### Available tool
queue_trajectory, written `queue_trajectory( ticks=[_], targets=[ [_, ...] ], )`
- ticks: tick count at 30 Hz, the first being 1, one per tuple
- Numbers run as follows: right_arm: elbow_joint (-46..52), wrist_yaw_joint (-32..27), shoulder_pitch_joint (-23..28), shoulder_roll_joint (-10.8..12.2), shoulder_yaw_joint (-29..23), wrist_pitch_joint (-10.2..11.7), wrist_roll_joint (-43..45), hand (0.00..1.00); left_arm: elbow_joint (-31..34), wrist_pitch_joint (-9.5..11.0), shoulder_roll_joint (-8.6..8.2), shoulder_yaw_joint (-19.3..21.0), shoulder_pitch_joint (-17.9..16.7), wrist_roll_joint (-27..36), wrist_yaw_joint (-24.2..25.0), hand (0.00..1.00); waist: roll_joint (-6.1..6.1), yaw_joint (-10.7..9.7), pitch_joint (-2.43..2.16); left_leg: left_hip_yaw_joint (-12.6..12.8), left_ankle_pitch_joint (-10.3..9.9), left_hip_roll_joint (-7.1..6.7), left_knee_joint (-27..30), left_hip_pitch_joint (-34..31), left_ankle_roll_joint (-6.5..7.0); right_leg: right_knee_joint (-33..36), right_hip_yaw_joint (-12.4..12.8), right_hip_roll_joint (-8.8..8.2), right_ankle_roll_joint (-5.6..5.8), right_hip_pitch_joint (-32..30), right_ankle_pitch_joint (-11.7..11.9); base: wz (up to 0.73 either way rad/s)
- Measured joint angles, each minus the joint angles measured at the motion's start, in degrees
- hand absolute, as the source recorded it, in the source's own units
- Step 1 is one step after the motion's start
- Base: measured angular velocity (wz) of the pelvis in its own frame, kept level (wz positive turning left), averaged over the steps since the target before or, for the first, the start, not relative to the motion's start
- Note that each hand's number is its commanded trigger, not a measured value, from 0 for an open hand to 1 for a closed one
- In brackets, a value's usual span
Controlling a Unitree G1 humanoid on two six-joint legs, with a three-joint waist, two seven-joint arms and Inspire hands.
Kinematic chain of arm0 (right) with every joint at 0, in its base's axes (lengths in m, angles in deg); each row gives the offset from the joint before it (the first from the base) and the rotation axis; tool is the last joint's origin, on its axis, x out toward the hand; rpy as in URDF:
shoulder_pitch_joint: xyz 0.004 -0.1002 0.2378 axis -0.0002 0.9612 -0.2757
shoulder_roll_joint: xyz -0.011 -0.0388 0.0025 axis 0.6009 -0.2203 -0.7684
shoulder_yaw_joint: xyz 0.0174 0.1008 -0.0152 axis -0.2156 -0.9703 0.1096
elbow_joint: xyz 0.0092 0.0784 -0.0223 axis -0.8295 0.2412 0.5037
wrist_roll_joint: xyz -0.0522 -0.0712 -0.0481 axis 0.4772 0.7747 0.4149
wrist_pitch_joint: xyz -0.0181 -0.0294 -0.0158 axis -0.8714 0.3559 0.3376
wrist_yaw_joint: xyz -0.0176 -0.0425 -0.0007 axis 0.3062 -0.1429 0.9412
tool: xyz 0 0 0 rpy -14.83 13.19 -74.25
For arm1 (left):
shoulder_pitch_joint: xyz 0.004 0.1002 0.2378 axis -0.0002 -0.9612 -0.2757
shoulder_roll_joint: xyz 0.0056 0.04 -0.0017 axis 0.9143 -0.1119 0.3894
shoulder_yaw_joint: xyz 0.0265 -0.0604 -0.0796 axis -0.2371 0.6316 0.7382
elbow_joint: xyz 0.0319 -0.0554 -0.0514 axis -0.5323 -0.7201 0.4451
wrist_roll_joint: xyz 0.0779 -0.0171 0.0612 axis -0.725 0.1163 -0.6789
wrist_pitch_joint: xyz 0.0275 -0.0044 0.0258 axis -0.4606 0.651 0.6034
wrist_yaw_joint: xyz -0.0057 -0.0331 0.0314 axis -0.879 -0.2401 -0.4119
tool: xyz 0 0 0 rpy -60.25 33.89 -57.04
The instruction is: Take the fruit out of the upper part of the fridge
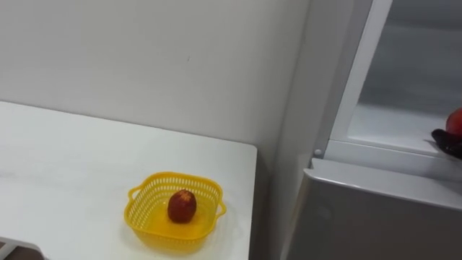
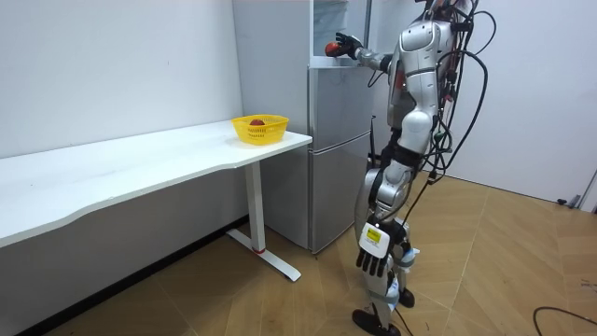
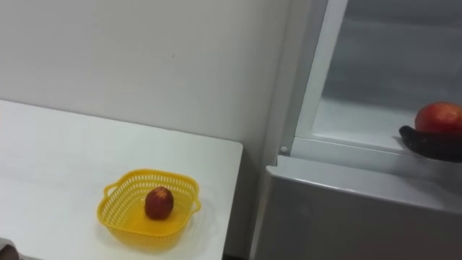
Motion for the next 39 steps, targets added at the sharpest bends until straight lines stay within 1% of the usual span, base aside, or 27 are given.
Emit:
queue_trajectory(
  ticks=[3,5,6,7,8,9,16,21,27,31,34,35,38,39],
  targets=[
    [-0.3,0.8,0.0,0.0,0.0,0.0,-1.2,0.00,0.0,-0.3,-0.02,0.0,0.0,0.0,-0.1,0.00,0.08,-0.1,-0.07,0.0,0.0,0.00,0.0,-0.1,0.00,0.0,0.0,0.02,-0.03,0.0,0.0,0.00],
    [-0.4,1.2,0.0,0.0,0.0,0.0,-1.3,0.00,0.0,-0.5,-0.03,0.0,-0.1,0.0,-0.1,0.00,0.26,-0.1,-0.26,0.0,0.0,0.00,0.0,-0.2,0.00,0.0,0.0,0.03,-0.05,0.0,0.0,0.00],
    [-0.4,1.4,0.0,0.0,0.0,0.0,-1.6,0.11,0.0,-0.7,-0.02,0.0,-0.1,0.0,-0.2,0.00,0.37,0.1,-0.37,0.1,0.0,0.00,0.0,-0.2,0.00,0.0,0.1,0.03,-0.06,0.0,0.0,0.00],
    [-0.4,1.6,0.0,0.0,0.0,0.0,-2.0,0.39,0.0,-0.7,-0.02,0.0,-0.1,0.0,-0.2,0.00,0.42,0.2,-0.40,0.1,0.0,0.00,0.0,-0.2,0.00,0.0,0.1,0.03,-0.06,0.0,0.0,0.00],
    [-0.4,1.9,0.0,0.0,0.0,0.0,-2.7,0.75,0.0,-0.7,-0.02,0.0,-0.1,0.0,-0.4,0.00,0.47,0.2,-0.43,0.1,0.0,0.01,0.0,0.0,0.00,0.0,0.1,0.04,-0.06,0.1,0.0,0.00],
    [-0.4,2.4,0.0,0.0,0.0,-0.2,-3.2,1.00,0.0,-0.7,-0.02,0.0,-0.1,0.0,-0.4,0.00,0.51,0.2,-0.43,0.1,0.0,0.02,0.0,0.1,0.00,0.0,0.1,0.04,-0.08,0.2,0.1,0.00],
    [-0.4,4.5,0.0,0.0,0.2,-0.7,-3.6,1.00,0.2,-0.7,-0.02,0.0,-0.2,0.0,-0.4,0.00,0.86,0.2,-0.24,0.1,0.0,0.03,-0.1,0.2,0.00,0.0,0.1,0.05,-0.13,0.4,0.1,0.00],
    [-0.6,5.5,0.0,-0.3,0.4,-0.7,-4.1,1.00,0.3,-0.7,-0.02,0.0,-0.3,0.0,-0.5,0.00,0.92,0.3,-0.25,0.1,0.0,0.03,-0.1,0.2,-0.01,-0.1,0.1,0.07,-0.16,0.4,0.1,0.00],
    [-0.8,5.5,-0.1,-2.0,0.6,-0.6,-4.1,1.00,0.4,-0.6,-0.02,0.0,-0.4,0.0,-0.8,0.00,0.93,0.5,-0.22,0.1,0.0,0.04,-0.1,0.2,-0.01,-0.1,0.1,0.09,-0.16,0.2,0.1,0.00],
    [-0.8,5.4,-1.0,-2.2,0.6,-0.5,-3.7,1.00,0.4,-0.7,-0.01,-0.1,-0.7,0.8,-1.3,0.00,0.96,0.5,-0.16,0.1,0.0,0.07,-0.1,0.2,-0.01,-0.1,0.1,0.11,-0.15,0.2,0.1,0.00],
    [-0.8,5.4,-1.5,-2.2,1.7,-0.5,-3.6,1.00,0.4,-0.7,0.00,-0.2,-0.8,2.0,-1.5,0.00,0.75,0.5,-0.01,0.0,0.0,0.07,-0.2,0.2,-0.01,-0.1,0.1,0.11,-0.15,0.2,0.1,0.00],
    [-0.8,5.5,-1.6,-2.2,2.1,-0.5,-3.4,1.00,0.4,-0.7,0.02,-0.2,-0.8,2.0,-1.5,0.00,0.54,0.5,0.03,0.0,0.0,0.07,-0.2,0.2,0.00,-0.1,0.1,0.11,-0.15,0.2,0.1,0.00],
    [-0.8,5.0,-1.5,-2.2,2.3,-0.6,-3.7,1.00,0.4,-0.7,0.29,-0.1,-0.8,2.0,-1.6,0.00,-0.07,0.5,0.32,0.1,0.0,0.09,-0.2,0.2,0.00,-0.1,0.2,0.14,-0.16,0.1,0.1,0.00],
    [-0.8,4.9,-1.5,-2.2,2.3,-0.6,-3.8,1.00,0.4,-0.8,0.33,-0.1,-0.8,2.0,-1.6,0.00,-0.16,0.5,0.31,0.1,0.0,0.09,-0.2,0.2,0.00,-0.1,0.2,0.14,-0.16,0.0,0.1,-0.03]
  ],
)
